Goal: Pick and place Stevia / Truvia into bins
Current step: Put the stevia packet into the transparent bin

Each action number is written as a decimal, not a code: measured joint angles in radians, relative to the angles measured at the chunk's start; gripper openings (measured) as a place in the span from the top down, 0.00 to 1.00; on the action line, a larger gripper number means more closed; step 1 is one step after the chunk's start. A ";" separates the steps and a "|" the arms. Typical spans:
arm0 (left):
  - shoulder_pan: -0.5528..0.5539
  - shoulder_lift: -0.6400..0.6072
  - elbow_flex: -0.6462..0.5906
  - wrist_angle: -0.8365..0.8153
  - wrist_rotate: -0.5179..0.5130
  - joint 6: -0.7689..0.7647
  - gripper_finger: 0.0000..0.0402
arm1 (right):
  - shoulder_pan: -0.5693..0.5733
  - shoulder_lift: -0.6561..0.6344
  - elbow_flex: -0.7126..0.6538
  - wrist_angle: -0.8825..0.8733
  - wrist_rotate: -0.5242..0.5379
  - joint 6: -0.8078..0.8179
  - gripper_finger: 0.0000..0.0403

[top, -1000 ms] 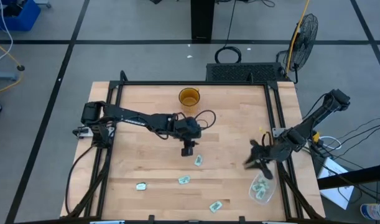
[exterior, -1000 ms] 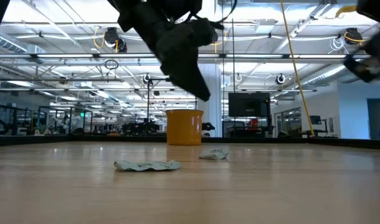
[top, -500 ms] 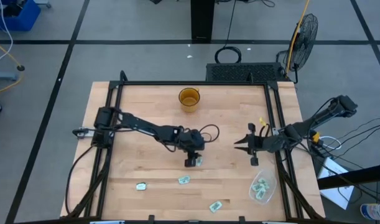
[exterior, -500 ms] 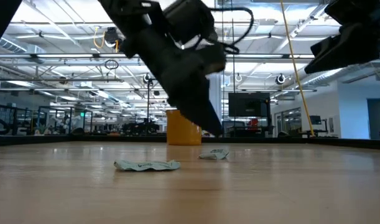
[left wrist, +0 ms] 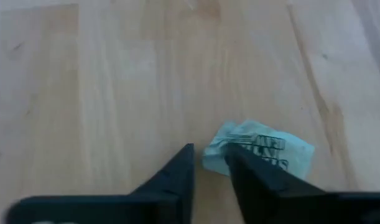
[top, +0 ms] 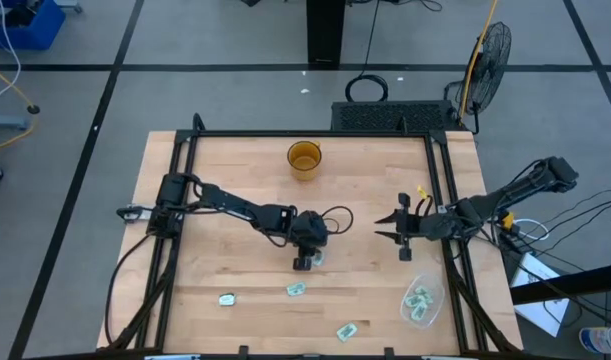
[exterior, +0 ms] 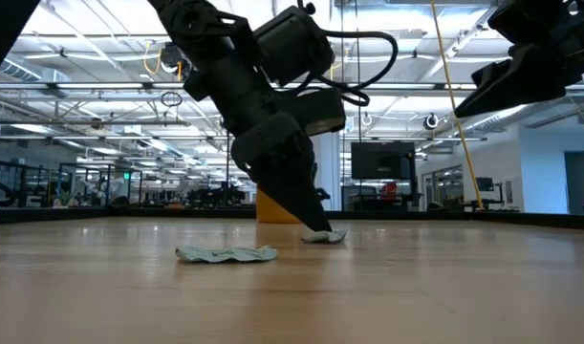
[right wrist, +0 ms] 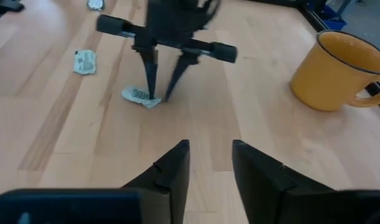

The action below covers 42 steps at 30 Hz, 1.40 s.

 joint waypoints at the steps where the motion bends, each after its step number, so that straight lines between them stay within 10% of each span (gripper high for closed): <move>1: -0.001 0.000 0.000 -0.002 0.000 0.007 0.83 | -0.006 0.000 0.000 0.000 0.000 -0.001 0.69; 11: 0.008 -0.049 0.003 0.046 -0.123 0.117 0.99 | -0.067 0.007 -0.017 0.088 -0.002 0.000 0.58; 25: 0.074 -0.171 0.011 0.493 -0.292 0.280 0.99 | -0.245 0.087 -0.368 1.085 -0.025 0.132 0.57; 42: 0.099 -0.091 0.013 0.747 -0.422 0.300 0.99 | -0.327 0.240 -0.303 1.093 -0.084 0.152 0.58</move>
